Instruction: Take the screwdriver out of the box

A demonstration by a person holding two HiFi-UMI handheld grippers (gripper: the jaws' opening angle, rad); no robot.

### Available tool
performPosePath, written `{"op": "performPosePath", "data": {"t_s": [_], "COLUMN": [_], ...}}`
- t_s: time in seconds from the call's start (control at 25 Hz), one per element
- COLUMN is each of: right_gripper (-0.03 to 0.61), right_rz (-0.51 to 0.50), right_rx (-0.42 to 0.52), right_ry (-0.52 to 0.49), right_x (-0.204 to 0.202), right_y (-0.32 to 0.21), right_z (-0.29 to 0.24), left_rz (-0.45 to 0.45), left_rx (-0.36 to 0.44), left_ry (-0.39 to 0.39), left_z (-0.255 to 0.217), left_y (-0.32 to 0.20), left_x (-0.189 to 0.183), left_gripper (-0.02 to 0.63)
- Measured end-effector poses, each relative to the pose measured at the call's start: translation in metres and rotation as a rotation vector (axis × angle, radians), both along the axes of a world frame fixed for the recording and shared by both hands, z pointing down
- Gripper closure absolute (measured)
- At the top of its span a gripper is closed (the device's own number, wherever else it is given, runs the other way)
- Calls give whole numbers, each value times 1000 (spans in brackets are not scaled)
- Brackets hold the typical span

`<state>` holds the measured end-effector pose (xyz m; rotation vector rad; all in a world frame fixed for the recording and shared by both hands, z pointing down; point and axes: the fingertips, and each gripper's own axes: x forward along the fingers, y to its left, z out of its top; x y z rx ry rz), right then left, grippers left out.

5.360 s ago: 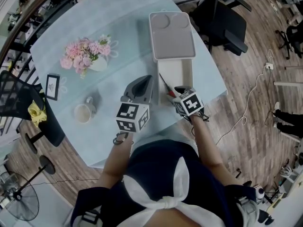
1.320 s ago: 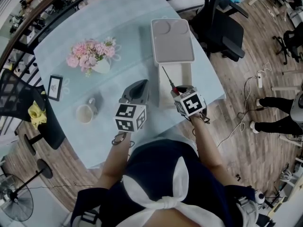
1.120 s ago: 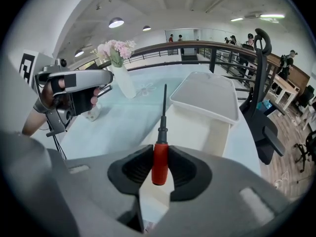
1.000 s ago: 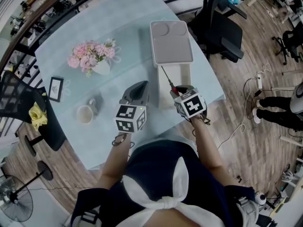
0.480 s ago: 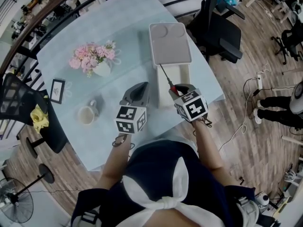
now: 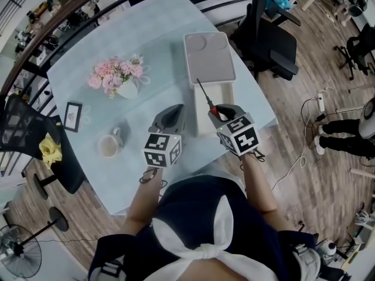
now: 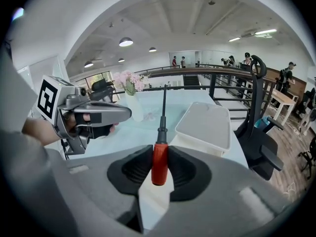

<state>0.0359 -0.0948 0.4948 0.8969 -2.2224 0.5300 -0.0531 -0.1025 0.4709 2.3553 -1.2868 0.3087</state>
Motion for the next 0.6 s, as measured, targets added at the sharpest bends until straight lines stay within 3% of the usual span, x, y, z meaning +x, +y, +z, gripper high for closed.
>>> {"op": "performPosePath", "data": {"t_s": [0.6], "right_gripper": [482], "right_rz": [1], "right_rx": [115], "right_ry": [-99], "right_x": [-1], "right_y": [2], "right_z": [-34], "left_rz": [23], "left_rx": [-7], "left_ry": [3], "left_z": [-1], "left_y": [3], "left_x": [4], "left_gripper": [597]}}
